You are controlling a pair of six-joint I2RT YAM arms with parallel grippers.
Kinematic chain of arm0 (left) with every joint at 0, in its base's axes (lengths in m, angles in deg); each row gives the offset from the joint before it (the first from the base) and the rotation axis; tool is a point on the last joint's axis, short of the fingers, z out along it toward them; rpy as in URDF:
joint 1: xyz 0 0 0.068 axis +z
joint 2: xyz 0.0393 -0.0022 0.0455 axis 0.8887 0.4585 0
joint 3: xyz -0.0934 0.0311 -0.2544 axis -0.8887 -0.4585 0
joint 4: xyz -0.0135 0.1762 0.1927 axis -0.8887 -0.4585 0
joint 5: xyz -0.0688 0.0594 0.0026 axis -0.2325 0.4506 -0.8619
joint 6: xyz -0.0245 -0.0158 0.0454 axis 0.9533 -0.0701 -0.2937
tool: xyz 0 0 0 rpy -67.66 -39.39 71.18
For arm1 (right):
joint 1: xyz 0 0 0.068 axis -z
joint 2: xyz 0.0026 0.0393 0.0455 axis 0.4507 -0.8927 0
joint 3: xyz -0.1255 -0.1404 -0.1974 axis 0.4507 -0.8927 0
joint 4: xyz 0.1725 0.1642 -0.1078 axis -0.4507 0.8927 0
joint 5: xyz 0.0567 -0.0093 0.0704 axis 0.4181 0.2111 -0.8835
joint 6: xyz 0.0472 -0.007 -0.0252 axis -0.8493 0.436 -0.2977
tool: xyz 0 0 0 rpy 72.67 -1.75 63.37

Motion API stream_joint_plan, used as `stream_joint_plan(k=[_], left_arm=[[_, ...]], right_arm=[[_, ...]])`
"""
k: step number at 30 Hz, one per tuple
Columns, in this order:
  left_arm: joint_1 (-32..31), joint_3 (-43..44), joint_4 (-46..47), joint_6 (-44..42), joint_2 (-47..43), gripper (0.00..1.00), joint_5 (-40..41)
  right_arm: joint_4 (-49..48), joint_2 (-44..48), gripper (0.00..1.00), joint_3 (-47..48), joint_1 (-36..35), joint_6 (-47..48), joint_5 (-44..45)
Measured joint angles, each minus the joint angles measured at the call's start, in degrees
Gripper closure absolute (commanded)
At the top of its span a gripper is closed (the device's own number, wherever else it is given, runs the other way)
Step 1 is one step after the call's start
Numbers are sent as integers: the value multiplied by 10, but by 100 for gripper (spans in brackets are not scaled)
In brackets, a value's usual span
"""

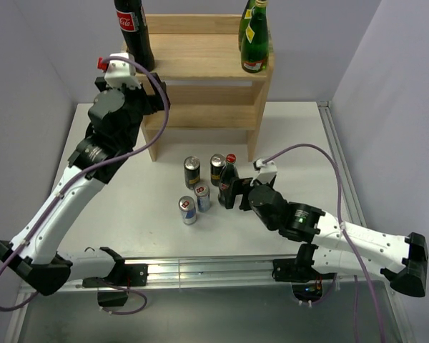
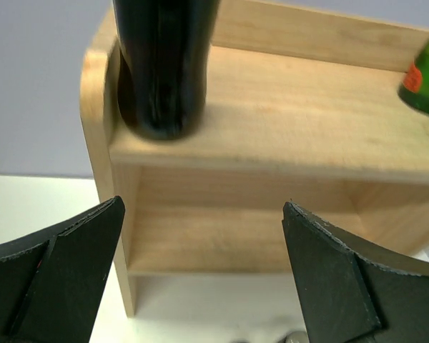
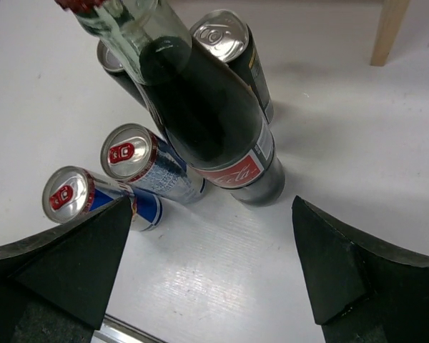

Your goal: Place and organize the beverage onto the shelf

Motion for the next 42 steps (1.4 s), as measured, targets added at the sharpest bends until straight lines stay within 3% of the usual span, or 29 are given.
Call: stream_joint_plan(k=[10,20,28,42], left_arm=[[-34,-117,-6,32,-99,1,5],[-55,-181,7,46,-140,1,22],[-71,-206,18,46,-150,1,48],[-106,-218,31,44,-158,1,96]], right_arm=[[-80,-64,0,-56,0,-23,42],[-254,-177,0,-135,0,-35,101],[-393,-268,0,-135,0,-2,132],[-519,-361,1,-135,0,47,171]])
